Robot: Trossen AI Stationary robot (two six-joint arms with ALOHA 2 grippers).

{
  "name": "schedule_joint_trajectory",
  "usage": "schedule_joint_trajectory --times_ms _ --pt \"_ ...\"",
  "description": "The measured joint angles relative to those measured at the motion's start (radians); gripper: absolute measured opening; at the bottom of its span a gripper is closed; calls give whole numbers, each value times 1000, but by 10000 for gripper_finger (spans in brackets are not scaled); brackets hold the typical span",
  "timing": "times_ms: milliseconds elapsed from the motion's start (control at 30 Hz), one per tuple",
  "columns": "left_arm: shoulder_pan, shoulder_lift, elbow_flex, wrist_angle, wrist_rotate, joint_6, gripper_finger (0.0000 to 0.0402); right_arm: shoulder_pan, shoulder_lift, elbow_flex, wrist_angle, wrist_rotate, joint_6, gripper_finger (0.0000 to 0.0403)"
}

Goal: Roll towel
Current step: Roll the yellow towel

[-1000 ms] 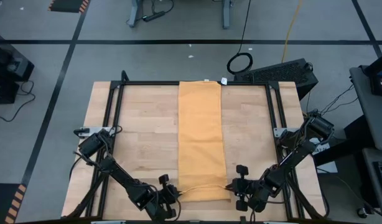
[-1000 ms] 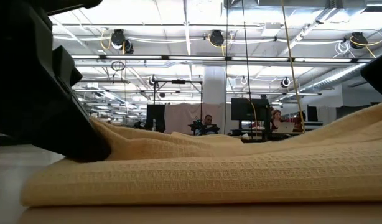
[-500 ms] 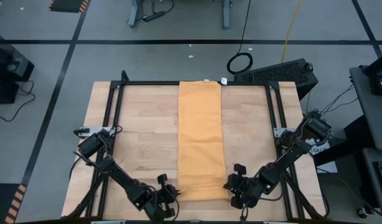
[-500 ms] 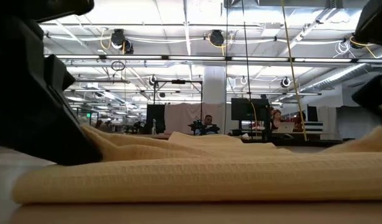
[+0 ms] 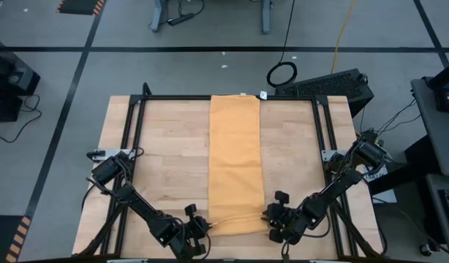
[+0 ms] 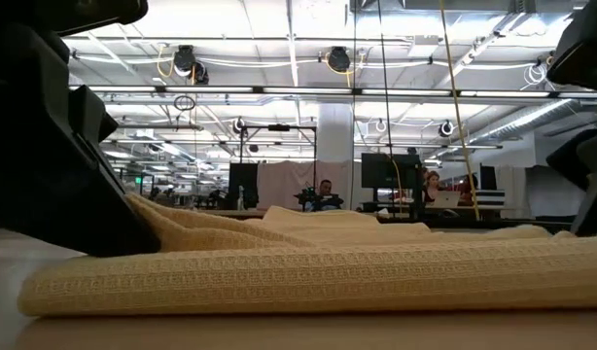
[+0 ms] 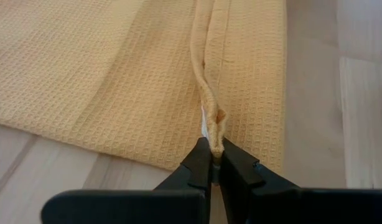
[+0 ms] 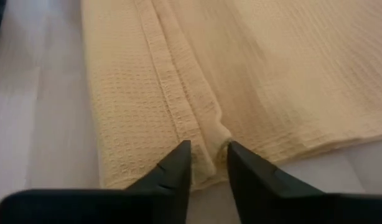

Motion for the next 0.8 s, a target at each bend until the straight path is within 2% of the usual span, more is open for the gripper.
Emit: schedule_joint_trajectory --times_ms 167,400,533,667,800 --pt "7 0 0 -4 -2 -25 25 26 -43 0 -7 14 -42 137" --pt "12 0 -1 -2 -3 -25 25 110 -86 1 -4 81 -141 173" --pt "14 0 0 -4 -3 -25 25 169 -75 1 20 190 -147 200" --pt "14 0 -1 -6 -3 -25 25 199 -24 1 143 310 -191 222" --pt "14 0 -1 -5 -3 -25 25 200 68 1 304 318 -282 235"
